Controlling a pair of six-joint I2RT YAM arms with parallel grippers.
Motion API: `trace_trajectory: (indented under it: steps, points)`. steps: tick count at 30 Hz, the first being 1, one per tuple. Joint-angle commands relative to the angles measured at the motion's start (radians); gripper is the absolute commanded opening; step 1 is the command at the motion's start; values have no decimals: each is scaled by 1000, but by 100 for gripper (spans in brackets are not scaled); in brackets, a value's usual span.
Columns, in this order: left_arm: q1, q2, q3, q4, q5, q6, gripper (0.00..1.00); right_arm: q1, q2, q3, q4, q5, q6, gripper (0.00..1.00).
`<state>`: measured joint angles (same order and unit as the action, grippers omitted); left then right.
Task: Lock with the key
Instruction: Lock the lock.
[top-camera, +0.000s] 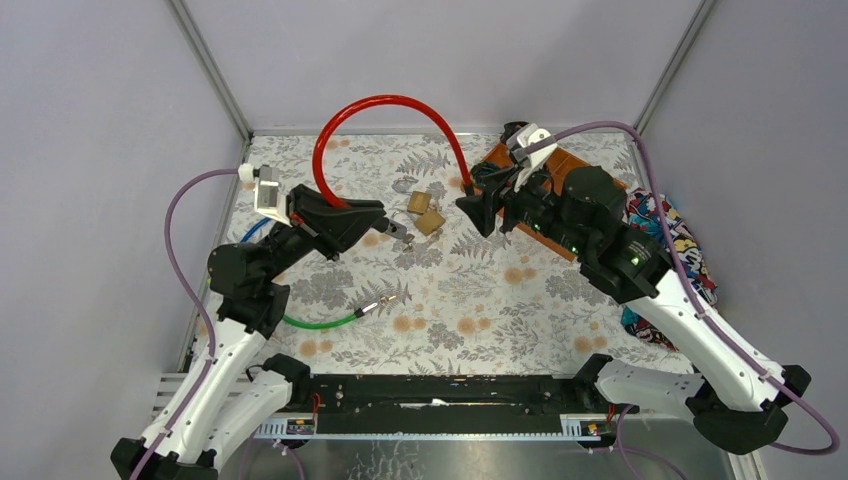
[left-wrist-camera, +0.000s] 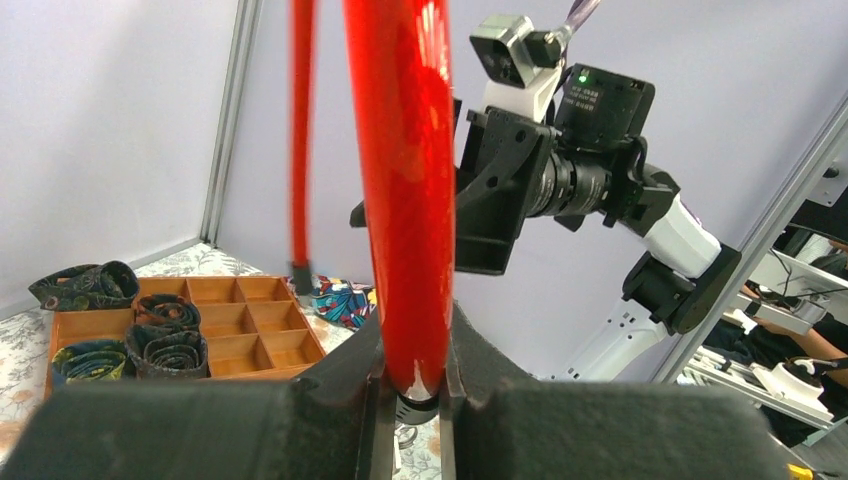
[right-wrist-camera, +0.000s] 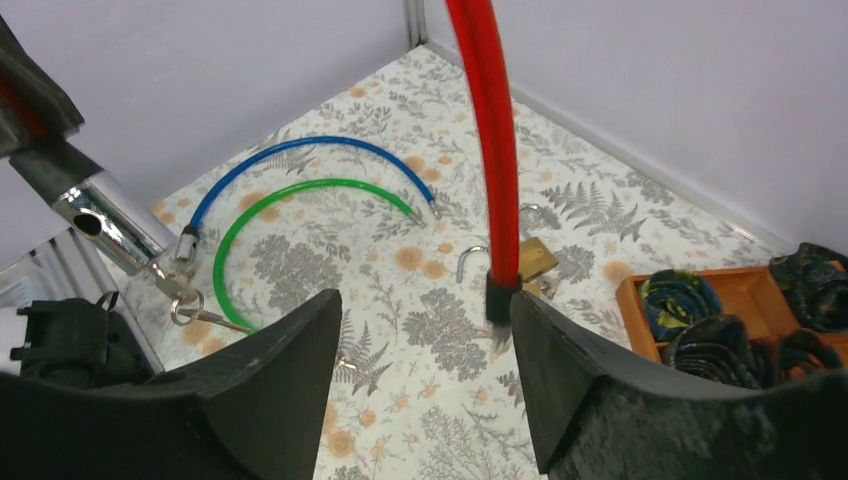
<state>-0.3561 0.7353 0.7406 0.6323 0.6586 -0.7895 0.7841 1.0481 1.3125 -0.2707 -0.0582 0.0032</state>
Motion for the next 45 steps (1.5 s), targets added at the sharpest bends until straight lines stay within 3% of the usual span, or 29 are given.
trace_trajectory:
  steps: [1, 5, 8, 11, 15, 17, 19, 25, 26, 37, 45]
  points:
    - [9, -14, 47, 64, 8, 26, 0, -3, 9, 92, -64, 75, -60, 66]
    - [9, -12, 46, 78, 29, 36, 0, -3, 36, 93, -35, 93, -64, 68]
    - [10, -10, 53, 77, 75, 66, 0, -2, 62, 86, 39, 145, -81, 77]
    - [9, -2, 70, 58, 159, 122, 0, -3, 127, 93, 134, 101, -143, 87]
    - [8, 20, 175, -248, 322, 365, 0, -4, 259, 176, 168, -3, -201, 99]
    - [8, 17, 238, -442, 356, 513, 0, -8, 300, 198, 171, -16, -218, 100]
    - [7, 1, 267, -525, 349, 580, 0, -29, 314, 181, 187, -17, -206, 98]
    - [8, -19, 261, -464, 315, 508, 0, -81, 228, 5, 333, -28, -83, 70]
    - [8, -22, 253, -442, 310, 496, 0, -81, 211, -13, 339, -22, -69, 69]
    - [8, -9, 242, -404, 301, 468, 0, -81, 148, -36, 231, 35, -47, 68]
    - [8, 9, 251, -463, 157, 474, 0, -81, 98, -7, 57, 18, -51, 88]
